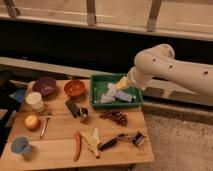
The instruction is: Place eraser in plastic cup
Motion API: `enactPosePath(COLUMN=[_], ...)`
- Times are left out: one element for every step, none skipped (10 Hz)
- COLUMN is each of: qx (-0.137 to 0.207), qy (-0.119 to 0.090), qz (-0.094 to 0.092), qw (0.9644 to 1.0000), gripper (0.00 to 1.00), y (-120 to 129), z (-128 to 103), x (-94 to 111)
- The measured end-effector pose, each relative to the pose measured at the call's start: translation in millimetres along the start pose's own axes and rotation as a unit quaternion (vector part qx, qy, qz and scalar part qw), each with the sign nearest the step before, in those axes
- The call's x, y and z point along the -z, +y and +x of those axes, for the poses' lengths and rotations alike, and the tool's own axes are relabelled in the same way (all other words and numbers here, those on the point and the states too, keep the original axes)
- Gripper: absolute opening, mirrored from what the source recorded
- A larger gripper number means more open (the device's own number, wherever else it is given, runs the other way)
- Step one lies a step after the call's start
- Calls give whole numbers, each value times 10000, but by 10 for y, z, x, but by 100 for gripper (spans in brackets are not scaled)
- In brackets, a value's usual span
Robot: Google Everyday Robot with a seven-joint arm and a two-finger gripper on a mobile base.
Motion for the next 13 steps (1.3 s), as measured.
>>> enactPosePath(qx=[122, 332, 473, 620, 836, 1002, 1198, 1370, 1527, 1564, 1578, 1578, 1582], qy=[-5, -18, -14, -4, 16, 42, 80, 133, 202, 226, 233, 229, 231], qz=[-39, -132, -195, -253, -327, -394, -474, -578, -814, -933, -990, -997, -1001], qw=[9999, 9994, 9987, 9978, 9960, 9942, 9916, 9888, 9847, 9830, 9822, 9822, 9821], gripper=[80, 80, 80, 80, 80, 80, 80, 80, 80, 80, 80, 80, 80], y=[134, 388, 539, 674, 859, 999, 1162, 1325, 1544, 1604, 1630, 1633, 1641], z=[-53, -150, -198, -237, -287, -318, -350, -369, -373, -382, -387, -389, -388], x=[-43, -114, -154, -195, -252, -304, -366, -434, -554, -619, -645, -644, -646])
